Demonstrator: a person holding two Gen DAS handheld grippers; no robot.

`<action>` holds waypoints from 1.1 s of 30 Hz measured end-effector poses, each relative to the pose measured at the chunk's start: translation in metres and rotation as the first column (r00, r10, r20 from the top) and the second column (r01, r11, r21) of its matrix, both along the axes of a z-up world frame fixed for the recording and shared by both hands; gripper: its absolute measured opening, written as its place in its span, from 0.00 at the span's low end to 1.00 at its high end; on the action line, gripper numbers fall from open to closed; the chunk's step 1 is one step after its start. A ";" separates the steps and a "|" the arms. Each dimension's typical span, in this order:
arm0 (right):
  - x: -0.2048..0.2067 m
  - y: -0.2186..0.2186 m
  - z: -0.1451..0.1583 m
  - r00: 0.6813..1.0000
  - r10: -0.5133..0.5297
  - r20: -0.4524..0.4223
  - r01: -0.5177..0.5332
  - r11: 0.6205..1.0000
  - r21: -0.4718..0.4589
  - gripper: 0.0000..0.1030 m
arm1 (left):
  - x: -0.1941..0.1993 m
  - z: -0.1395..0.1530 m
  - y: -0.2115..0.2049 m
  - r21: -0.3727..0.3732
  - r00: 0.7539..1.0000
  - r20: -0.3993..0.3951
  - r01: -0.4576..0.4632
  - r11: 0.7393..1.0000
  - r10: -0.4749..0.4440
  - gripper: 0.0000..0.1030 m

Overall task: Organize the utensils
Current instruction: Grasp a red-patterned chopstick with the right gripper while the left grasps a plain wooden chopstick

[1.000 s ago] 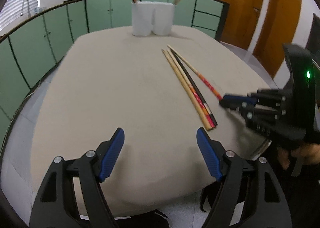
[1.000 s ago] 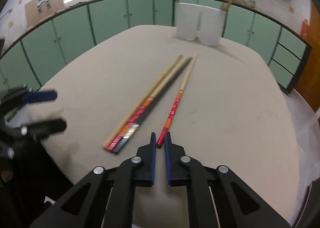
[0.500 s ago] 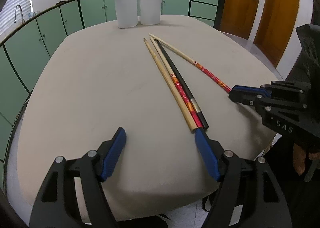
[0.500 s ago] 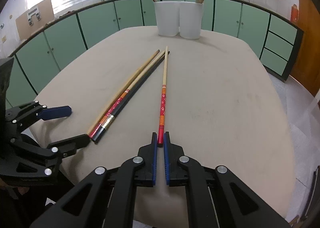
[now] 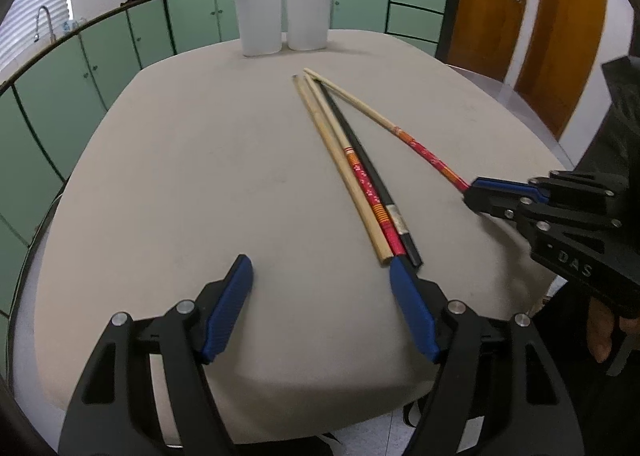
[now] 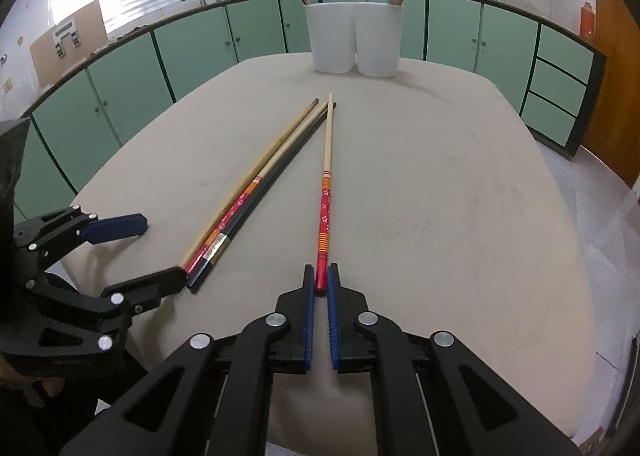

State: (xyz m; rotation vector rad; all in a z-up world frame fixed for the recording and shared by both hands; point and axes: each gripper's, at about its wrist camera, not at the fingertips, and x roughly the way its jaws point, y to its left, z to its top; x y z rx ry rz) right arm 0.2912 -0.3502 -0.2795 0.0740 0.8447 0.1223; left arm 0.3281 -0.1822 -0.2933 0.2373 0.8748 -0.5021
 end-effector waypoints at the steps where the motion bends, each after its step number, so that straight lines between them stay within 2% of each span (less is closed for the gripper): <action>1: 0.000 0.000 0.000 1.000 0.000 0.000 0.000 1.000 0.000 0.06 | 0.000 0.001 -0.001 0.005 1.000 0.004 -0.002 1.000 0.002 0.68; 7: 0.000 0.000 0.000 1.000 -0.002 0.001 0.002 1.000 0.003 0.06 | 0.012 0.002 0.006 0.006 0.997 0.005 -0.073 0.997 0.073 0.67; 11: 0.000 -0.002 0.000 0.999 -0.031 0.011 0.031 1.000 0.002 0.06 | 0.007 0.003 0.002 -0.024 0.999 0.009 -0.031 0.999 0.032 0.65; 15: -0.001 0.005 0.000 1.000 -0.011 0.014 0.011 1.000 -0.006 0.07 | 0.011 -0.001 -0.001 -0.041 0.999 0.031 -0.037 0.998 0.038 0.65; 16: -0.001 0.006 -0.001 1.000 -0.009 0.018 0.010 1.000 -0.012 0.07 | 0.013 -0.002 -0.001 -0.051 0.998 0.039 -0.044 0.998 0.046 0.61; 18: -0.001 0.010 -0.001 0.999 -0.012 0.029 0.013 0.999 -0.037 0.07 | 0.017 -0.003 0.001 -0.080 0.997 0.058 -0.049 0.996 0.054 0.41; 19: 0.000 0.011 -0.001 0.999 -0.023 0.034 0.024 0.999 -0.049 0.07 | 0.018 -0.003 0.000 -0.088 0.996 0.064 -0.052 0.995 0.057 0.20; 20: 0.000 0.011 -0.001 0.998 -0.044 0.040 0.046 0.997 -0.060 0.06 | 0.020 -0.004 0.003 -0.103 0.995 0.068 -0.068 0.992 0.075 0.06; 22: -0.001 0.007 -0.002 0.994 -0.097 0.044 0.099 0.994 -0.047 0.05 | 0.024 -0.004 0.010 -0.138 0.992 0.053 -0.105 0.985 0.113 0.06; 25: -0.005 0.008 -0.001 0.990 -0.130 0.054 0.132 0.990 -0.048 0.05 | 0.020 -0.004 0.019 -0.147 0.985 0.054 -0.154 0.977 0.164 0.06; 28: -0.011 0.017 0.000 0.994 -0.095 0.059 0.097 0.995 -0.039 0.06 | 0.014 -0.002 0.025 -0.139 0.980 0.054 -0.184 0.973 0.193 0.06; 30: -0.013 0.023 -0.001 0.994 -0.078 0.072 0.083 0.994 -0.069 0.09 | 0.010 -0.001 0.027 -0.137 0.980 0.053 -0.185 0.973 0.194 0.08; 32: -0.013 0.025 -0.002 0.994 -0.073 0.080 0.080 0.993 -0.089 0.09 | 0.008 -0.001 0.030 -0.132 0.979 0.060 -0.187 0.973 0.196 0.17; 33: -0.012 0.026 -0.002 0.994 -0.070 0.084 0.078 0.992 -0.096 0.09 | 0.007 -0.001 0.031 -0.136 0.979 0.059 -0.185 0.973 0.194 0.17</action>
